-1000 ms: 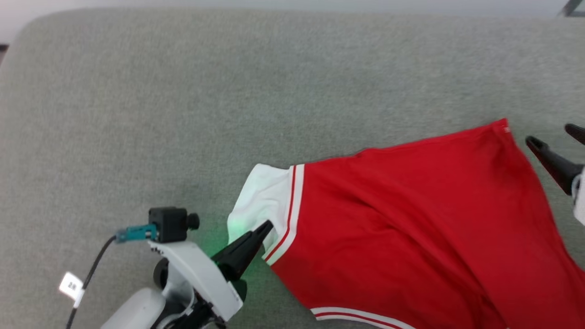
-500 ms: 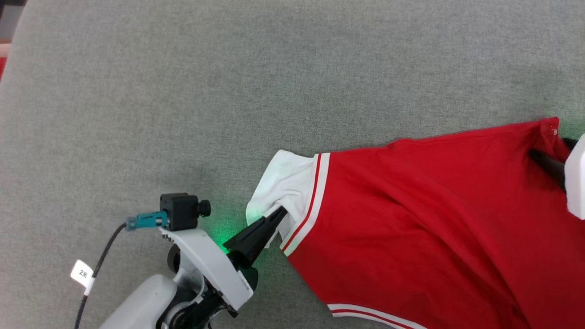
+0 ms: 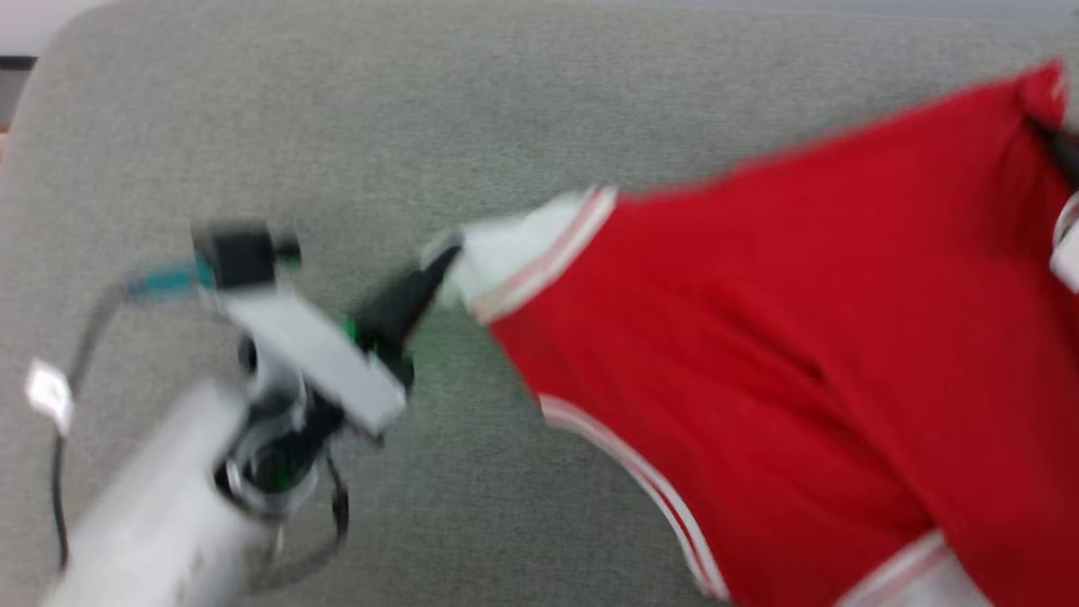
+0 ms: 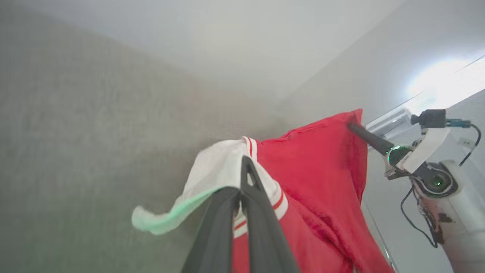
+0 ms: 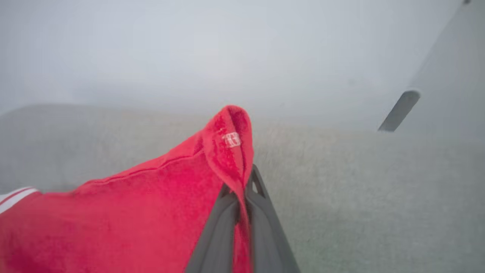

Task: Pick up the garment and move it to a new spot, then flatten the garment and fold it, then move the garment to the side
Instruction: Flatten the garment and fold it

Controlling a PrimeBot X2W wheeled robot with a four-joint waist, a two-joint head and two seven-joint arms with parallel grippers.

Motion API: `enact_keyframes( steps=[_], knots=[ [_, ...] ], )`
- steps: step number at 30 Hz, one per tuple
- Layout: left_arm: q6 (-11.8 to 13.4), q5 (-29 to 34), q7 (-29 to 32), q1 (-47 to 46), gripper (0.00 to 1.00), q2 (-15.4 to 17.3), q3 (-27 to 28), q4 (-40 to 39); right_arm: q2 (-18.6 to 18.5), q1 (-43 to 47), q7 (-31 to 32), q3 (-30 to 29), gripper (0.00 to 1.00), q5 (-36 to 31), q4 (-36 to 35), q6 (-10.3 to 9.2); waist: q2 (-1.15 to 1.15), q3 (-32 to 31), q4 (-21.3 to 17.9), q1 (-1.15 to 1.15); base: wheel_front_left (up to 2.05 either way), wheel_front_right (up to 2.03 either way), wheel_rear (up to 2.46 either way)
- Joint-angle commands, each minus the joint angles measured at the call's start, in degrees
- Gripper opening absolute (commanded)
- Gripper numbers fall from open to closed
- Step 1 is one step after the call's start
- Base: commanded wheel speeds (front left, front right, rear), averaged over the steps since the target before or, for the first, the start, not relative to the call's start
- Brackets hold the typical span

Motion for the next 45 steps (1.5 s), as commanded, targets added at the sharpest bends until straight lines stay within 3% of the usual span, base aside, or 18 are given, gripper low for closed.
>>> enact_keyframes(
  steps=[1, 7, 14, 18, 22, 27, 32, 38, 45],
  knots=[
    [-0.41, -1.39, 1.21, -4.96, 0.0, -0.55, 1.23, 0.58, 1.24, -3.62, -2.78, -2.38, 0.0, -1.24, 1.39, 0.02, -0.01, -0.03, -1.26, 0.0, 0.0, 0.0, 0.0],
    [1.05, -2.25, 2.65, -27.93, 0.0, -3.54, 6.66, 12.91, 6.29, -19.3, -11.68, -9.36, 0.0, -7.05, 9.68, 0.02, -0.01, 2.06, -3.74, 0.0, 0.0, 0.0, 0.0],
    [0.85, 1.77, -3.37, -54.24, 0.0, -6.04, 10.4, 33.86, 9.42, -37.71, -19.24, -14.58, 0.0, -13.64, 20.04, -0.03, -0.01, 5.84, -6.58, 0.0, 0.0, 0.0, 0.0],
    [0.12, 1.64, -8.68, -62.25, 0.0, -7.0, 12.2, 40.34, 9.19, -44.35, -21.38, -15.4, 0.0, -16.21, 25.27, -0.09, -0.01, 6.64, -7.14, 0.0, 0.0, 0.0, 0.0],
    [-0.24, -0.54, -7.81, -63.1, 0.0, -7.54, 12.45, 41.54, 9.4, -46.18, -22.44, -15.39, 0.0, -15.99, 28.6, -0.09, -0.01, 6.27, -7.16, 0.0, 0.0, 0.0, 0.0],
    [-0.27, -4.78, -6.5, -53.68, 0.0, -7.03, 10.36, 35.81, 9.57, -40.55, -22.43, -11.24, 0.0, -13.56, 31.98, -0.08, -0.01, 5.6, -6.79, 0.0, 0.0, 0.0, 0.0],
    [-0.29, -9.65, -8.19, -37.02, 0.0, -5.68, 7.53, 23.66, 9.0, -29.44, -21.69, -4.76, 0.0, -7.14, 29.16, -0.02, -0.01, 4.26, -6.71, 0.0, 0.0, 0.0, 0.0],
    [-0.31, -10.41, -15.16, -14.98, 0.0, -1.02, 3.35, 9.32, 5.5, -11.06, -17.75, 1.2, 0.0, 2.5, 18.83, -0.02, -0.01, 2.43, -6.81, 0.0, 0.0, 0.0, 0.0],
    [-0.32, -12.89, -19.53, 4.36, 0.0, 0.97, 4.39, -3.4, 1.7, 7.49, -13.78, 1.84, 0.0, 7.77, 3.09, -0.02, -0.01, -0.59, -6.92, 0.0, 0.0, 0.0, 0.0]
  ],
)
